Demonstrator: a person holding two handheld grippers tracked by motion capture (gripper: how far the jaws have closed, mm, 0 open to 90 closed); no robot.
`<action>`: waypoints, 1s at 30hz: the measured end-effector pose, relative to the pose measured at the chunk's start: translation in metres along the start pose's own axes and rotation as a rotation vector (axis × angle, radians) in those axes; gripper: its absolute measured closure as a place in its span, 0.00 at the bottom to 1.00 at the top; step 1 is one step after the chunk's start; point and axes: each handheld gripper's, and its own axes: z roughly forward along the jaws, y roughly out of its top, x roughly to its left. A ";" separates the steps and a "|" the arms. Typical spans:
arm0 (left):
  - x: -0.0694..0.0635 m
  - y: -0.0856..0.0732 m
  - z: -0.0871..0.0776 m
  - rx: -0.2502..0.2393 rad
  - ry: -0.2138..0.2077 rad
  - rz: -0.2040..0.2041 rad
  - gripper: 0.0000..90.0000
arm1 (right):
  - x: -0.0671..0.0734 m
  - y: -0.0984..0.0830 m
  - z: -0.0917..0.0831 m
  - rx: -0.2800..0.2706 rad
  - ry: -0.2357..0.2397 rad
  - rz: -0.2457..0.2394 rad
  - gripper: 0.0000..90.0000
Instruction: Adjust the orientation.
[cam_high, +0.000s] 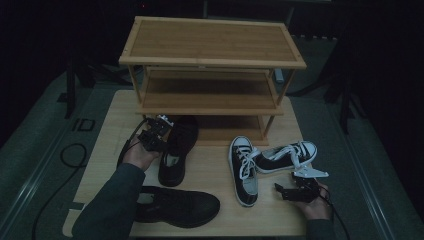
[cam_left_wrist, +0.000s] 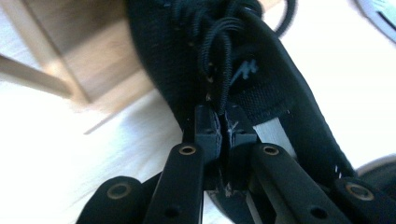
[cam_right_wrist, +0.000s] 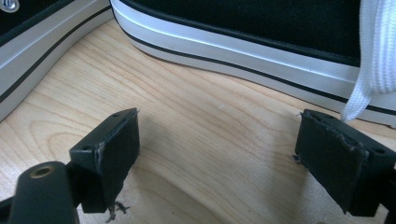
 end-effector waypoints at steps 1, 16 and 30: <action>0.004 0.000 -0.001 0.001 0.004 -0.007 0.97 | 0.000 0.000 0.000 0.000 0.000 0.000 0.15; 0.055 -0.027 -0.014 -0.014 0.062 -0.015 0.97 | 0.000 0.000 0.000 0.001 0.000 -0.001 0.15; 0.069 -0.050 -0.025 -0.014 0.065 -0.020 0.97 | 0.000 0.000 0.000 0.000 0.000 -0.001 0.15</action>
